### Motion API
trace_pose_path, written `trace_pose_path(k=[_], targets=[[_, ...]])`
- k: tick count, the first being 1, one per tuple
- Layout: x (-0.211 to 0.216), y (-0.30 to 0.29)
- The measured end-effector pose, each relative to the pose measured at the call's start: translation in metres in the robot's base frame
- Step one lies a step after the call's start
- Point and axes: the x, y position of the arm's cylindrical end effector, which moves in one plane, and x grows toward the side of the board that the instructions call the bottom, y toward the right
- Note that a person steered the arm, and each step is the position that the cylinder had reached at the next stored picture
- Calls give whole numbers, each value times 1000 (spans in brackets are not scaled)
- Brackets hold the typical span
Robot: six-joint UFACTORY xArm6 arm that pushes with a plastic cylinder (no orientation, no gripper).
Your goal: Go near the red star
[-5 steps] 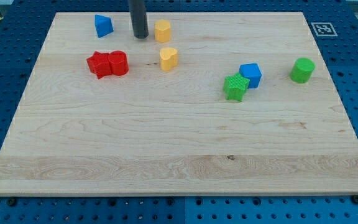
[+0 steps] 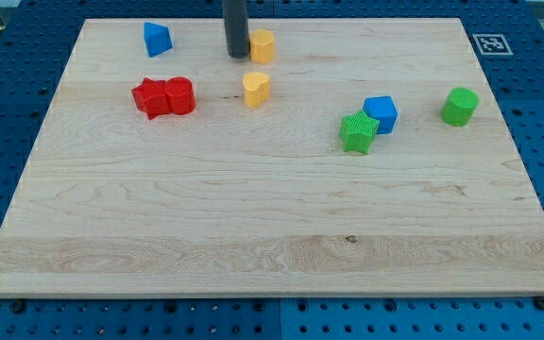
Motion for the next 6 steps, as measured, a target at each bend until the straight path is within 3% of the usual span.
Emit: trace_pose_path(k=[3, 6], targets=[[34, 53], [11, 69]])
